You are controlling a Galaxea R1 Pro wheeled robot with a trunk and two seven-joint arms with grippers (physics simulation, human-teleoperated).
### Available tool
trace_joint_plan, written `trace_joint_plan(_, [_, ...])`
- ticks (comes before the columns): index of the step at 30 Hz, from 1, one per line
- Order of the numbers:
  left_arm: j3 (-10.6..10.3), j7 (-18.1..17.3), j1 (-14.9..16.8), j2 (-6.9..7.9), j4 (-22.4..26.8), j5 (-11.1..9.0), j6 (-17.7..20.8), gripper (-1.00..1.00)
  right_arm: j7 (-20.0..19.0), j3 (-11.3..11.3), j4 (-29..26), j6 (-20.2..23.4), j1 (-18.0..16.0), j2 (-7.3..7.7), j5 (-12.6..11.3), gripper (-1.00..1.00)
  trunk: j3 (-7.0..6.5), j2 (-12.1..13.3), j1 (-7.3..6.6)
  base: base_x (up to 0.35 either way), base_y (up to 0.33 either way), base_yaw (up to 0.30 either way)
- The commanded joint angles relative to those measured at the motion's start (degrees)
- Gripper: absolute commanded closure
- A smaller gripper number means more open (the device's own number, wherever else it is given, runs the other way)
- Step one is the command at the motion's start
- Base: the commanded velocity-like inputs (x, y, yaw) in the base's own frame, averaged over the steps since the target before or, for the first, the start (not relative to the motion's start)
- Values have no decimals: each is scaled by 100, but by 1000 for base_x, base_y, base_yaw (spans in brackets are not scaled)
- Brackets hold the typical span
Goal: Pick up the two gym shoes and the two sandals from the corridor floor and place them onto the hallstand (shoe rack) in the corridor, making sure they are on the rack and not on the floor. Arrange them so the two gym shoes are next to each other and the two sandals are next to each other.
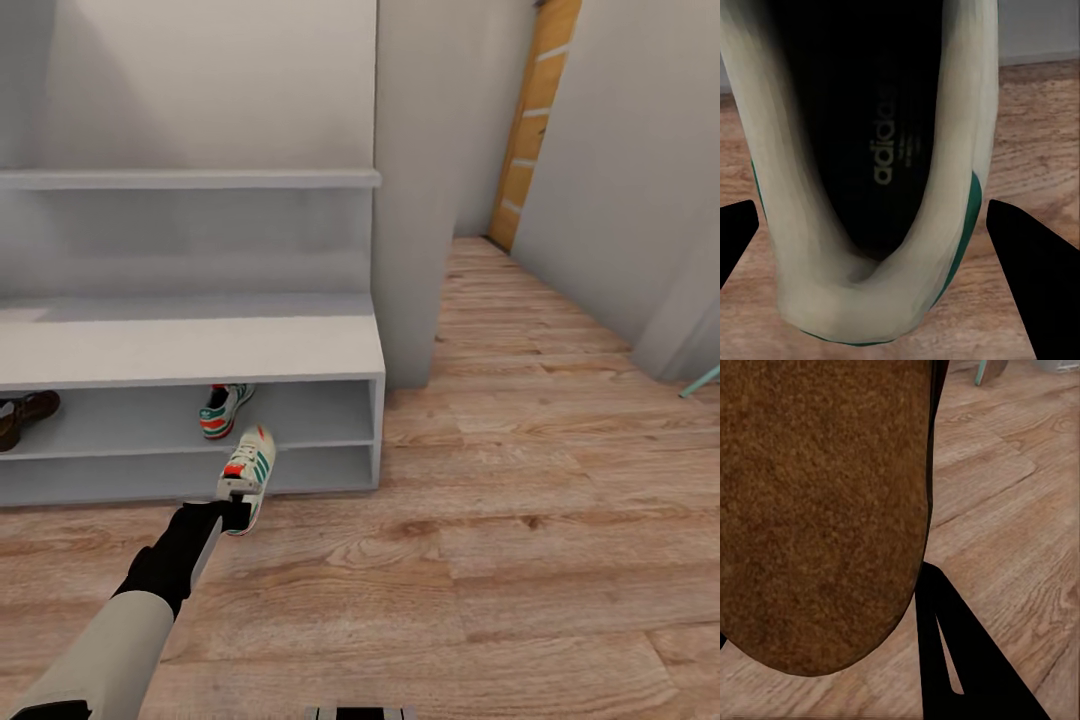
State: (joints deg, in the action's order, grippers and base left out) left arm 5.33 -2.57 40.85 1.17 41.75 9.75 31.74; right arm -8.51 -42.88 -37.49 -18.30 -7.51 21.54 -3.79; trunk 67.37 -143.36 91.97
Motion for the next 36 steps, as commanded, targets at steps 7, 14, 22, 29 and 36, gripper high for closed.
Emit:
trace_joint_plan(7, [-6,-25,2,5,2,71,-5,100,-56,-12,15,-25,-5,-18,-57,100,36,-4,1,0,0,0])
trace_joint_plan(14, [4,-15,-24,15,18,71,-28,100,-28,-21,120,-31,-5,-72,-10,100,36,-4,1,0,0,0])
trace_joint_plan(22, [4,-15,-24,20,18,71,-28,100,-28,-25,233,-33,-5,-137,-17,100,36,-4,1,0,0,0])
trace_joint_plan(29, [4,-15,-24,15,22,71,-25,100,-28,-25,242,-33,-5,-141,-17,100,-9,-4,1,0,0,0])
trace_joint_plan(36, [2,-16,-24,15,26,71,-19,100,-28,-23,242,-33,-5,-141,-17,100,-70,-4,1,0,0,0])
